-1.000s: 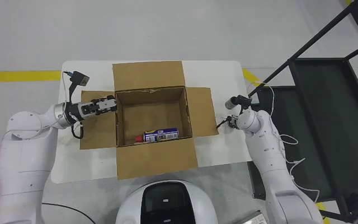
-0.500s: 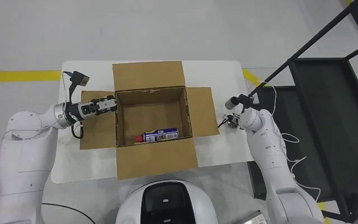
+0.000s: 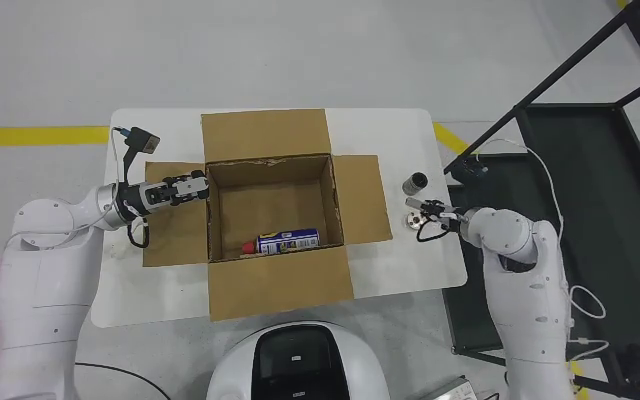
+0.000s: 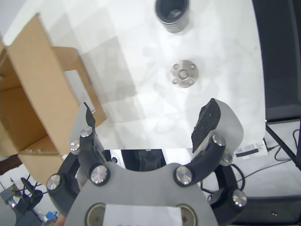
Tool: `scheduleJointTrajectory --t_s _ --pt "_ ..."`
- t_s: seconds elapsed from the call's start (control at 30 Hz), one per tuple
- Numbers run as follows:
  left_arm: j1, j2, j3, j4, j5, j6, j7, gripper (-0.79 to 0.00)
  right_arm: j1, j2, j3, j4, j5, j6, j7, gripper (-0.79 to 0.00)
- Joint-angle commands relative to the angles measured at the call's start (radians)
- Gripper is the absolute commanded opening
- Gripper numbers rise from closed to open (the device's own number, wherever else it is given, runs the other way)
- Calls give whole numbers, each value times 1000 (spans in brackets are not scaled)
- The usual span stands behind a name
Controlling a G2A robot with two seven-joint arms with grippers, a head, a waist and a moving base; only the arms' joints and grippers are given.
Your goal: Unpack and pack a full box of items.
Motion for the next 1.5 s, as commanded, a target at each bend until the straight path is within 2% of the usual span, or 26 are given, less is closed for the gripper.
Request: scheduleJointTrajectory --t_s 0.0,0.17,0.3,0.83,0.97,1.07,1.23,1.33,1.47 --pt "0 0 0 0 0 0 0 0 2 2 -20 -69 24 -14 28 0" --pt "0 0 0 0 0 0 0 0 41 3 -130 -166 5 -44 46 0" --pt "0 0 0 0 0 0 0 0 74 2 -211 -185 5 -57 24 0" --pt "0 0 0 0 0 0 0 0 81 2 -221 -171 40 -69 15 0" --pt "0 0 0 0 0 0 0 0 144 2 -277 -143 120 -224 -24 0" --pt "0 0 0 0 0 0 0 0 230 4 -350 -104 138 -372 -1 0" --pt "0 0 0 0 0 0 0 0 403 2 -504 32 188 -603 129 0" --pt "0 0 0 0 0 0 0 0 499 -1 -591 120 199 -682 172 0" --pt "0 0 0 0 0 0 0 0 574 1 -689 204 181 -729 124 0"
